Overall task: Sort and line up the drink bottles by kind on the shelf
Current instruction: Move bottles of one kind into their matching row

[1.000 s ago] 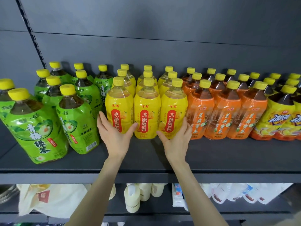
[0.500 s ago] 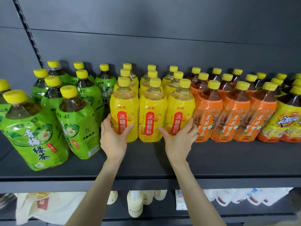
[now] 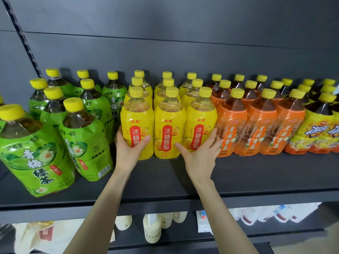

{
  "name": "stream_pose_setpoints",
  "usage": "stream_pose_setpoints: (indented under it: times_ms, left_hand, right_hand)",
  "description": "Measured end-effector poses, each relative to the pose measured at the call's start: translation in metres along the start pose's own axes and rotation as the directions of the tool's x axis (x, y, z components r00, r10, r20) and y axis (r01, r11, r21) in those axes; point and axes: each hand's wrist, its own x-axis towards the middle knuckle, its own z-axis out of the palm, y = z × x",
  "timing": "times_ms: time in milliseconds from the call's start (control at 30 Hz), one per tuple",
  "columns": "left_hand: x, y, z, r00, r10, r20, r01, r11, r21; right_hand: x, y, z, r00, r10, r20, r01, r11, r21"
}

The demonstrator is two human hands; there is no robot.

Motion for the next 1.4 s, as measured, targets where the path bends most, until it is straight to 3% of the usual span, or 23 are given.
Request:
stream_pose_setpoints:
  times_ms: [67, 233, 867, 1133, 1400]
  left_hand:
    - [0.001, 0.004, 0.000, 0.998, -0.024, 0.054, 0.028, 0.996, -0.087]
    - [0.007, 0.003, -0.002, 0.997, -0.011, 0.077, 0.020, 0.993, -0.120]
    - [-0.008, 0.003, -0.001, 0.999, 0.052, -0.012, -0.053, 0.999, -0.011]
    - [-0.058, 0.010, -0.015, 0.978, 0.168, -0.126, -0.141, 0.970, 0.200]
    - [-0.115, 0.032, -0.058, 0.950, 0.249, -0.189, -0.209, 0.955, 0.209]
  right_hand:
    - [0.000, -0.001, -0.001, 1.000, -0.021, -0.005, 0.021, 1.000, -0.010]
    - [0.002, -0.003, 0.000, 1.000, -0.028, -0.008, 0.028, 0.999, -0.038]
    - [0.001, 0.003, -0.011, 0.997, -0.064, 0.050, 0.067, 0.996, -0.053]
    - [-0.019, 0.014, -0.039, 0.969, -0.241, 0.045, 0.235, 0.966, 0.110]
    - [-0.061, -0.011, -0.043, 0.921, -0.374, 0.104, 0.306, 0.864, 0.399]
